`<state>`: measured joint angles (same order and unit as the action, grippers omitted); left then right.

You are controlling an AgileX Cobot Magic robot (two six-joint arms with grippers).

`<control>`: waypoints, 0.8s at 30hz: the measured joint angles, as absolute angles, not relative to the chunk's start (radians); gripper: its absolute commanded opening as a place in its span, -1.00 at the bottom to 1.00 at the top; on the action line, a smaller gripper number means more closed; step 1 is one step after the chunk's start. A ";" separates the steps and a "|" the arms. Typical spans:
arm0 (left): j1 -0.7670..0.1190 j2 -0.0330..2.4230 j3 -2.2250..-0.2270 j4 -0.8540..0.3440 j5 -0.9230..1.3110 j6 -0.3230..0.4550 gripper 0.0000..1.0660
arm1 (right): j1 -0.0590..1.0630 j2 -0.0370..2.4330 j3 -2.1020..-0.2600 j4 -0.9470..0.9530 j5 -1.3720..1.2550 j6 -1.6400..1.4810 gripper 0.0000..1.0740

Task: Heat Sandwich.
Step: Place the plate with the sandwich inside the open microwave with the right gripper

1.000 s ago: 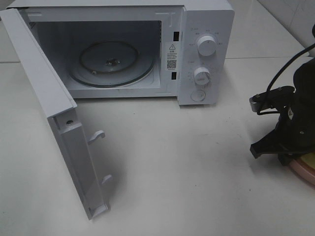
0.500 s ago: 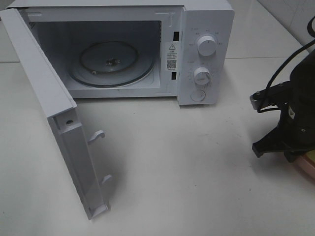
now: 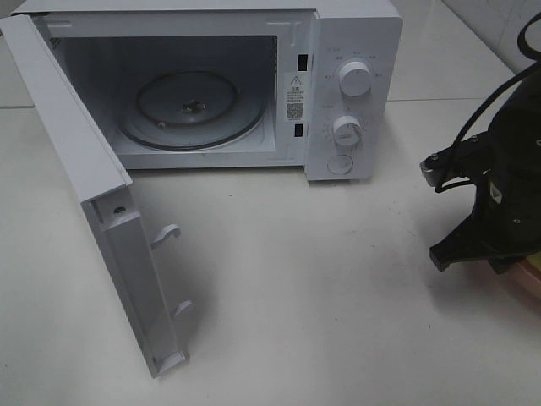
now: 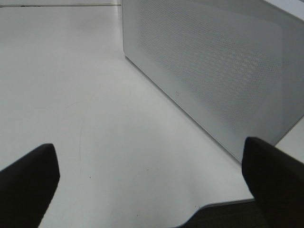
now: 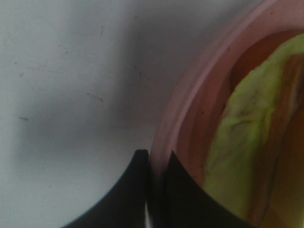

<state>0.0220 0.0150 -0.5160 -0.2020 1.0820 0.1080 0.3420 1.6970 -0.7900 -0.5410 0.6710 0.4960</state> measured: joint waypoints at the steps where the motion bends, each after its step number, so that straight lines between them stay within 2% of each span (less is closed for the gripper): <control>1: 0.022 0.015 -0.516 -0.202 1.082 0.108 0.83 | 0.356 1.695 -0.790 -0.542 0.688 0.496 -1.00; 13: 0.022 0.015 -0.516 -0.202 1.082 0.108 0.83 | 0.465 1.695 -0.787 -0.515 0.760 0.495 -1.00; 17: 0.022 0.015 -0.516 -0.202 1.082 0.108 0.83 | 0.553 1.693 -0.787 -0.518 0.804 0.495 -0.98; 24: 0.022 0.015 -0.516 -0.202 1.082 0.108 0.83 | 0.630 1.649 -0.787 -0.518 0.829 0.489 -0.99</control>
